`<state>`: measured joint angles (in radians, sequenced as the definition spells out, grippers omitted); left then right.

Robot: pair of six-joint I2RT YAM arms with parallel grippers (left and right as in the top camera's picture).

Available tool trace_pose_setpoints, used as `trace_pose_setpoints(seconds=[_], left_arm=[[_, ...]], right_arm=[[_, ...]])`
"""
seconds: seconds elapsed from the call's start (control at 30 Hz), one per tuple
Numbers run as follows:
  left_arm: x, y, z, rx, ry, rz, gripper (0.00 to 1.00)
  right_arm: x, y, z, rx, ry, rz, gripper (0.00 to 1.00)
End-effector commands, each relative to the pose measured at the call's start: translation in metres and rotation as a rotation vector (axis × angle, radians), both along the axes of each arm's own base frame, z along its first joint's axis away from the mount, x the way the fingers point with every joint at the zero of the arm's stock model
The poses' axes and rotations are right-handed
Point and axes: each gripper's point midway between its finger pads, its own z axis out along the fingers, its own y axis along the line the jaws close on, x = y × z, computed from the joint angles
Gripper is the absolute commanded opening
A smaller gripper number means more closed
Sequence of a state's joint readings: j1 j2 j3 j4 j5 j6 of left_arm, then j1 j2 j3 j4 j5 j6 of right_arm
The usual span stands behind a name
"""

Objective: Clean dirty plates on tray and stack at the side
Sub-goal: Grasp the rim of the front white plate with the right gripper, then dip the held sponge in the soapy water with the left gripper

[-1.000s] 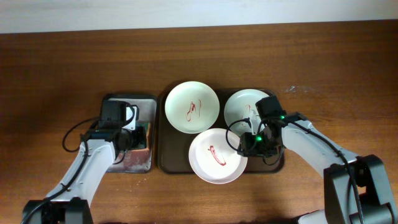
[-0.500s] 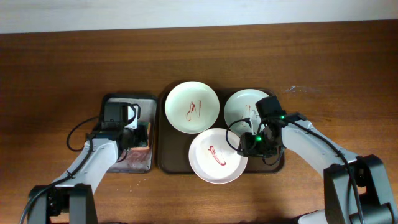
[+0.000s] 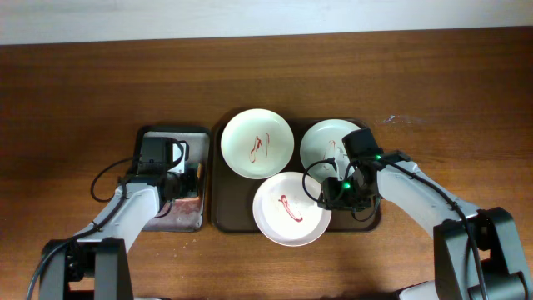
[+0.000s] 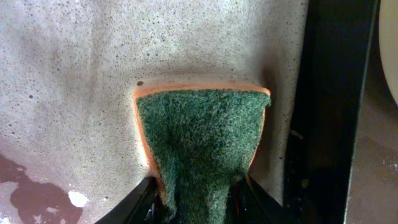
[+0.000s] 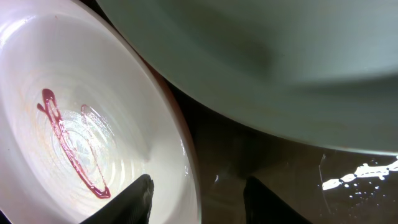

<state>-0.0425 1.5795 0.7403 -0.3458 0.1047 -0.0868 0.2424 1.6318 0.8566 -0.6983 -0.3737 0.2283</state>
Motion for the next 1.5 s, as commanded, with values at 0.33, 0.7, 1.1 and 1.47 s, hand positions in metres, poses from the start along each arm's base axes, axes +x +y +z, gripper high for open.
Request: trace_pose_setpoints(seconds=[0.33, 0.7, 1.1, 1.47], left_arm=[[0.007, 0.0, 0.024, -0.005, -0.064, -0.004, 0.0], [0.021, 0.007, 0.128, 0.024, -0.395, 0.023, 0.0], [0.028, -0.009, 0.152, -0.185, -0.453, 0.144, 0.0], [0.028, -0.018, 0.154, -0.227, -0.454, 0.112, 0.0]], right_arm=[[0.003, 0.005, 0.004, 0.013, -0.006, 0.011, 0.49], [0.004, 0.005, 0.004, 0.014, -0.01, 0.01, 0.49], [0.004, 0.004, 0.003, 0.011, -0.01, 0.01, 0.49], [0.004, 0.004, 0.003, 0.011, -0.01, 0.01, 0.49]])
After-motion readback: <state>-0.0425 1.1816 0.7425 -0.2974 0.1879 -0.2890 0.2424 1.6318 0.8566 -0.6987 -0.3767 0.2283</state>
